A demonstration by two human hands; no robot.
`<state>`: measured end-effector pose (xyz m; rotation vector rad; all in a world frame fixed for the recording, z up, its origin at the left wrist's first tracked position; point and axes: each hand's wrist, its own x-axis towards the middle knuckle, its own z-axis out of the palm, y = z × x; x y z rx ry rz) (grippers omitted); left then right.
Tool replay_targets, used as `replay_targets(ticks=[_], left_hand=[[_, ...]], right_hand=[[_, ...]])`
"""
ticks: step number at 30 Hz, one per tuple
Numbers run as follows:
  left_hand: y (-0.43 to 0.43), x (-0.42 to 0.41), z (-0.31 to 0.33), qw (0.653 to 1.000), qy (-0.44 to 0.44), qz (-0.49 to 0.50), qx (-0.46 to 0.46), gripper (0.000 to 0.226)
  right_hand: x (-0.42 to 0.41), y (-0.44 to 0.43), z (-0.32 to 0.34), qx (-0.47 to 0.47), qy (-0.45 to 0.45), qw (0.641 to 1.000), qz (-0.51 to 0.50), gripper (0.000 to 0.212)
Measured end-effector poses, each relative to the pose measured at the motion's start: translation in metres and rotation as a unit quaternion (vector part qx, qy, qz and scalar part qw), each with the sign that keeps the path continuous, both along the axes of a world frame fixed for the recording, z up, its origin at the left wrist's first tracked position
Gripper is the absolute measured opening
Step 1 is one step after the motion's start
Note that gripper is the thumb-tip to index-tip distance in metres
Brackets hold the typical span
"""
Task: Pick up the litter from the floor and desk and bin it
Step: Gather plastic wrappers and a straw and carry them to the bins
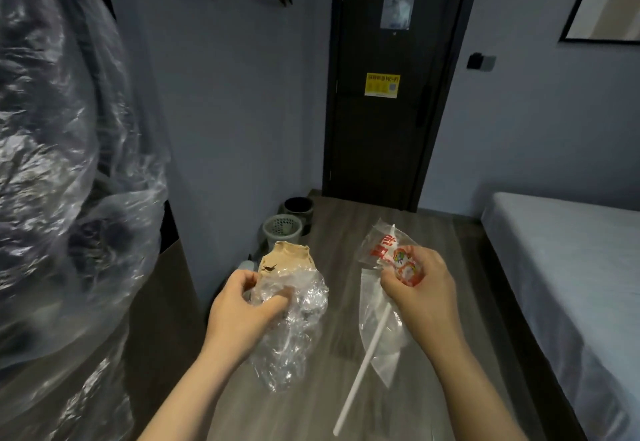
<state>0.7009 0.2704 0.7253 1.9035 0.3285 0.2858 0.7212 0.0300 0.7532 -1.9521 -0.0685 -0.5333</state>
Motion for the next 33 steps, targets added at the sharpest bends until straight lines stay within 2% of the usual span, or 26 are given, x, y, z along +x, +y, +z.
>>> replay_targets(ticks=[9,13,19,27,33], left_hand=[[-0.030,0.132,-0.016,0.999,0.020,0.027,0.001,0.040],[-0.030,0.198,-0.029,0.999,0.031,0.028,-0.005,0.034],[-0.001,0.313,-0.048,0.997,0.055,0.045,-0.029,0.037],[0.043,0.469,-0.057,0.996,0.076,0.051,-0.007,0.061],[0.064,0.552,-0.080,0.991,0.100,0.082,-0.023,0.057]], right_hand=[[0.143,-0.031,-0.016,-0.002,0.027,1.000,0.004,0.036],[0.213,-0.031,-0.024,-0.013,0.033,0.999,0.000,0.036],[0.336,-0.010,-0.027,-0.044,0.045,0.998,0.010,0.035],[0.486,0.026,-0.028,-0.048,0.073,0.996,0.025,0.026],[0.585,0.039,-0.047,-0.049,0.123,0.991,0.017,0.024]])
